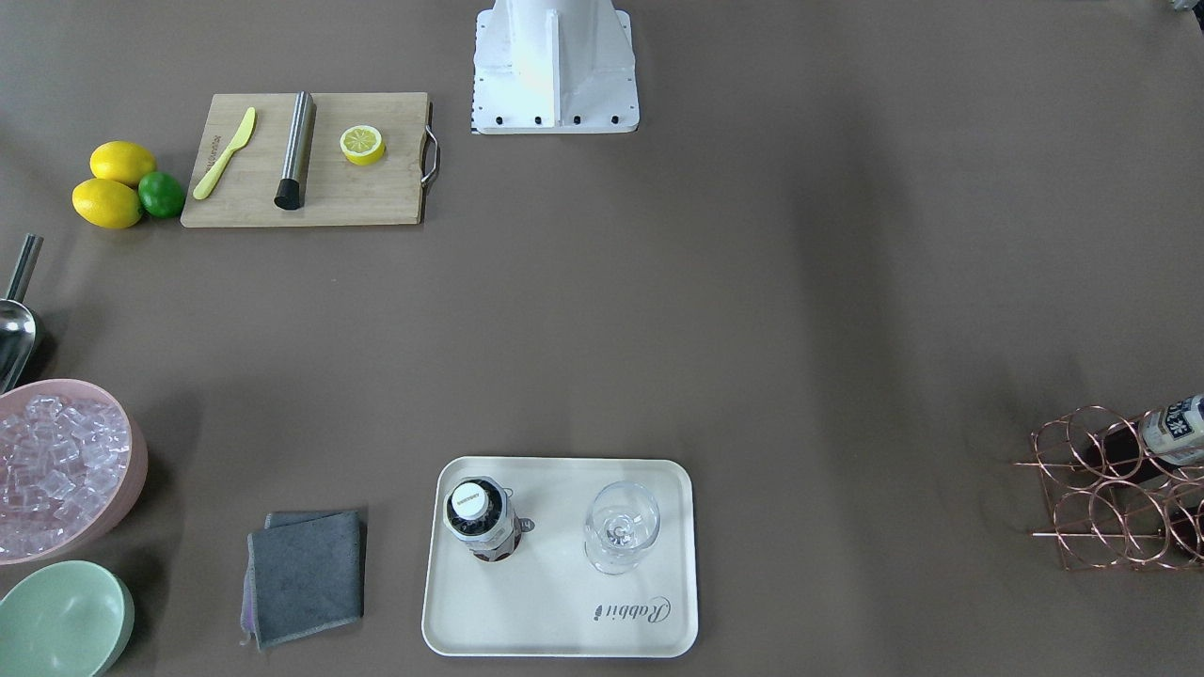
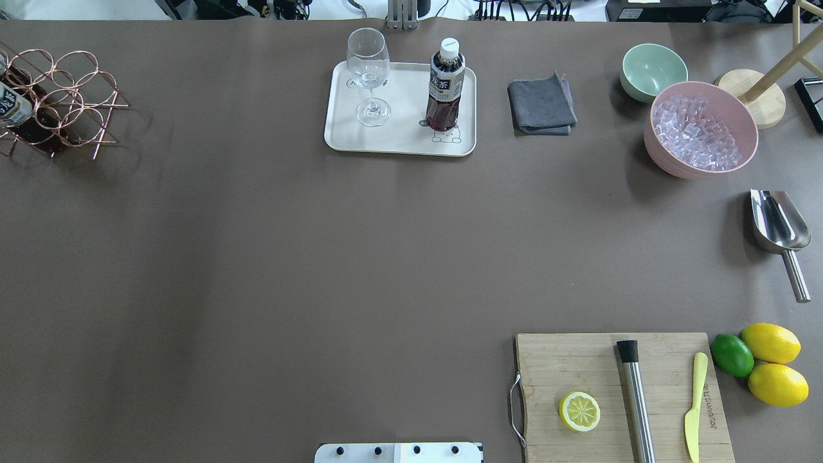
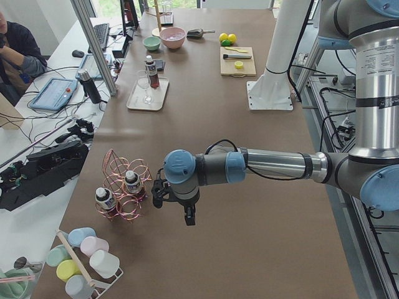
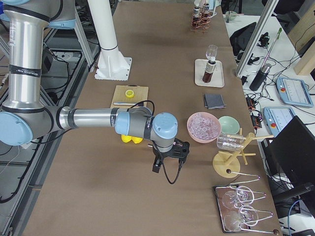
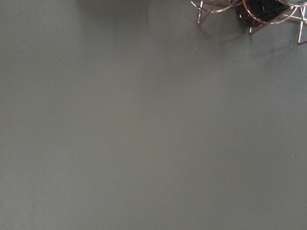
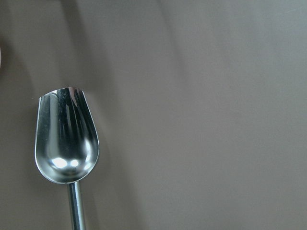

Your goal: Take tea from basket to plate

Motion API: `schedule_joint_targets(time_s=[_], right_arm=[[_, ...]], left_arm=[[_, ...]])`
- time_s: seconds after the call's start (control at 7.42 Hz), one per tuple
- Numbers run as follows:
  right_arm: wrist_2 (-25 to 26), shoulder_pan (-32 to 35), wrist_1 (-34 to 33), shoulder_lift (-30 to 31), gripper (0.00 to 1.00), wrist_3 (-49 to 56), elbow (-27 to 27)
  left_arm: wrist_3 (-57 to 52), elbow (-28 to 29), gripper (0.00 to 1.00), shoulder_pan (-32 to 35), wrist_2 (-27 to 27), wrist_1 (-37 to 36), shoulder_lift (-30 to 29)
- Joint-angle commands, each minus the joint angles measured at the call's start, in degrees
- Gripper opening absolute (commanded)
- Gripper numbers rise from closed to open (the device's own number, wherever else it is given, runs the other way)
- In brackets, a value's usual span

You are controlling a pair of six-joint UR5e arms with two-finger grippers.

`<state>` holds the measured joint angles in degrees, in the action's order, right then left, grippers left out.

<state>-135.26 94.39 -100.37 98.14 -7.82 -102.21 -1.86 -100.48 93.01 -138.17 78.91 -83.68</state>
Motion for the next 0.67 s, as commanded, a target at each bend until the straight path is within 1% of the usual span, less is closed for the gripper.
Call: schedule_joint_targets(time_s=[0.0,0.54], right_arm=[[0.08,0.0,0.0,-0.14,1.0,0.0,-0.01],[0.08,0.0,0.0,-0.14,1.0,0.0,-0.01]], left_arm=[[0.19,0.54,0.98,-3.35,0.19,2.28,0.18],[0.19,1.08,0.98,-3.72,0.27,3.0,0.1]])
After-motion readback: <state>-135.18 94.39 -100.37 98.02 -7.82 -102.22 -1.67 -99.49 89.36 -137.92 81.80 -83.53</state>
